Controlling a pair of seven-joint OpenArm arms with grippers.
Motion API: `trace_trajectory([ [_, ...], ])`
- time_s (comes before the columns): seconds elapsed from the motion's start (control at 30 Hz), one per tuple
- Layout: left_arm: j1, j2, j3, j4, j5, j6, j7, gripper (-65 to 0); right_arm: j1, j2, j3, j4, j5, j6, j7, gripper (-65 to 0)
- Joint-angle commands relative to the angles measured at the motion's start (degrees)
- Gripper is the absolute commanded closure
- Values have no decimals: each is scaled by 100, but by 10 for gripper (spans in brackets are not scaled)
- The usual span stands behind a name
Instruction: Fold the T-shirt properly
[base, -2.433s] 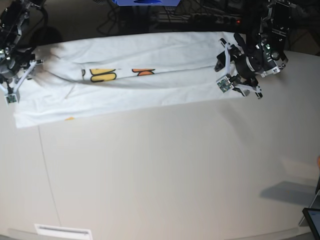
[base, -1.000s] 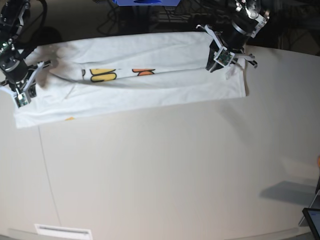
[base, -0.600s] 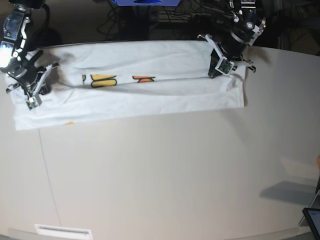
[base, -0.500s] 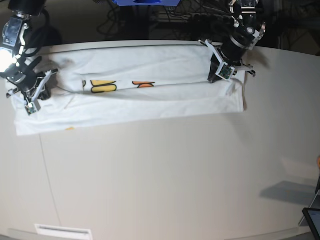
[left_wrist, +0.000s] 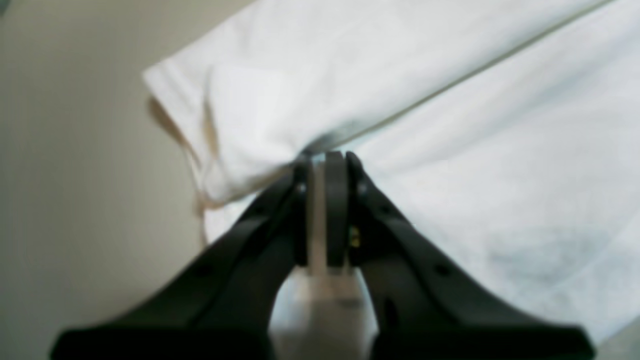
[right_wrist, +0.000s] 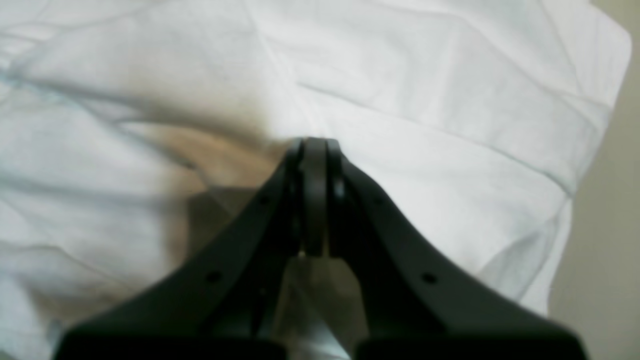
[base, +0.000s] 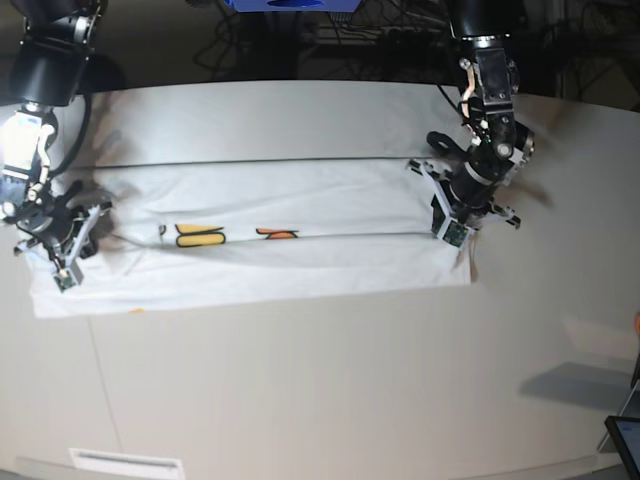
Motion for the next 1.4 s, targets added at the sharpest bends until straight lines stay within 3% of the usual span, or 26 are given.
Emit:
trace_trajectory([
  [0.0,-111,-28,-18,130,-32,42,-92,-40,59,66,-50,-37,-282,36,-243,-3],
  [0.13,-147,-55,-44,376,-32,42,-92,-40,112,74,-41,139,-396,36,-261,-3],
  [0.47,223,-2,-27,1527,-49,42,-83,-40,-345,66,-68,2293,-405,36,-243,-3],
  [0.63,733,385,-80,2046,-49,42,-162,-40,-794,66,-33,2899,-405,36,-173,-3],
  [0.73,970,508,-80,1888,-93,42,-777,-40,-1163,57,-6,2829,-414,36,539,-3],
  [0.83,1102,640,-80,1484,-93,51,-2105,-40,-1497,-242,301,2591,-414,36,1761,0],
  [0.93,1058,657,-71,1106,-93,51,-2755,-40,-1567,-497,521,2293,-396,-153,2526,0],
  [1.13,829,772,-185,763,-93,95,-2738,-40,-1233,-523,873,1457,-370,-153,2438,0],
  [1.27,460,798,-291,481,-84,578,-2738,-40,-934,-506,1119,948,-370,-153,2438,0],
  [1.37,390,754,-291,411,-76,613,-2738,-40,-864,-497,1260,877,-370,-153,2438,0],
])
